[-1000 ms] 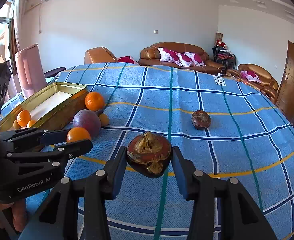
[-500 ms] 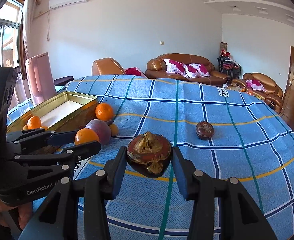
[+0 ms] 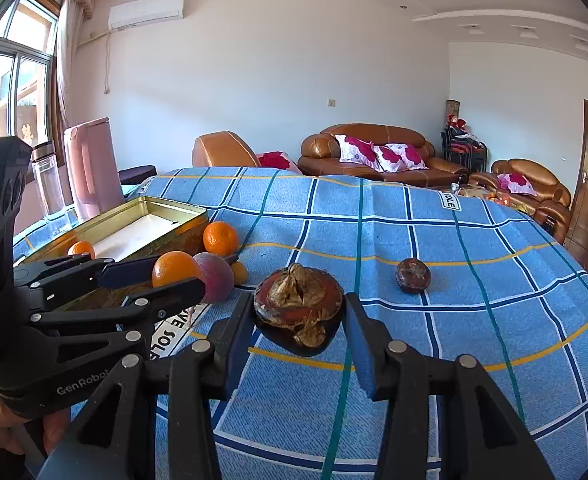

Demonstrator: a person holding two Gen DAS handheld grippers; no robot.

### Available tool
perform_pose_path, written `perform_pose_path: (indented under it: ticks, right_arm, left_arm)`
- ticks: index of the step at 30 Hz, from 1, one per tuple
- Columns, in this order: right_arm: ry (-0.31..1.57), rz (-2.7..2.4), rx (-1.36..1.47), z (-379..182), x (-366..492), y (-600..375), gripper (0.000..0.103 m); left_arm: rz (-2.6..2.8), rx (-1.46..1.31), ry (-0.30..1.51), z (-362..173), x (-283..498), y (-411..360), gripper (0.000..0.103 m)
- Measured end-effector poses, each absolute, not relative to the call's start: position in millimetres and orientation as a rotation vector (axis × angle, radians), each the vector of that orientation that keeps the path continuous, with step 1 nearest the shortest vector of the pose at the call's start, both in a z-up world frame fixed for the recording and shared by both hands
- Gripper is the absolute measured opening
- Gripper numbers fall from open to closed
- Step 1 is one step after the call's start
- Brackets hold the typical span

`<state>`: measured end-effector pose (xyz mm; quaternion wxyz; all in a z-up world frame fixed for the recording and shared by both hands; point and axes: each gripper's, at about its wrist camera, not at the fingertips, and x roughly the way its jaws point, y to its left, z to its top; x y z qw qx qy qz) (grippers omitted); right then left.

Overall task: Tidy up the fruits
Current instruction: 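Carry the mangosteen and the orange toward the gold tin tray with both grippers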

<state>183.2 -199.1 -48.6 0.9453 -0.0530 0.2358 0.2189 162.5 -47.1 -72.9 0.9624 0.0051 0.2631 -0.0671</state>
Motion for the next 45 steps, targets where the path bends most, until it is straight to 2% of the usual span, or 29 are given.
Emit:
perform_pose_path:
  ticks: [45]
  right_arm:
    - [0.296, 0.469, -0.078, -36.6, 152.6, -210.9, 0.047]
  left_arm:
    - [-0.092, 0.051, 0.288, -53.9, 119.1, -50.9, 0.042]
